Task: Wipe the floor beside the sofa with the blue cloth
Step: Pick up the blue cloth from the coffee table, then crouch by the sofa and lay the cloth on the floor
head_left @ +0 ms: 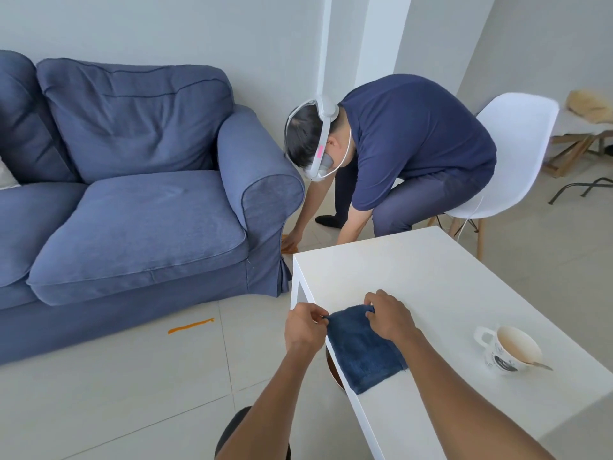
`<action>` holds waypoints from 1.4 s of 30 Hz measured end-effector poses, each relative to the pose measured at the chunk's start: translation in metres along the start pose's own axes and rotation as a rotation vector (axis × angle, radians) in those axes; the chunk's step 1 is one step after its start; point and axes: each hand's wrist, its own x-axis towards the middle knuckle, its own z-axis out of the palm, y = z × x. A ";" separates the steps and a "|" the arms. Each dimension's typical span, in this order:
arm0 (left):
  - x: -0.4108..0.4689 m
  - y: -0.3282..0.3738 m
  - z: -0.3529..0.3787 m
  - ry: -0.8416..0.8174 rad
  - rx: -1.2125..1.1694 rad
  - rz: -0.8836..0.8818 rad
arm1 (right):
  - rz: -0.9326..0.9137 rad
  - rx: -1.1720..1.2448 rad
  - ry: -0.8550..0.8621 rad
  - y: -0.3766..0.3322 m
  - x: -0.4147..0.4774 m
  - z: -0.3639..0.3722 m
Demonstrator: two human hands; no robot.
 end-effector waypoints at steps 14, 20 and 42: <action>-0.026 0.028 -0.121 0.211 -0.007 0.094 | -0.139 0.079 0.008 -0.092 -0.029 -0.108; -0.049 0.013 -0.220 0.365 -0.003 0.139 | -0.280 0.147 0.128 -0.183 -0.048 -0.120; -0.040 -0.212 -0.325 0.334 0.107 -0.144 | -0.348 0.227 -0.097 -0.369 -0.040 0.063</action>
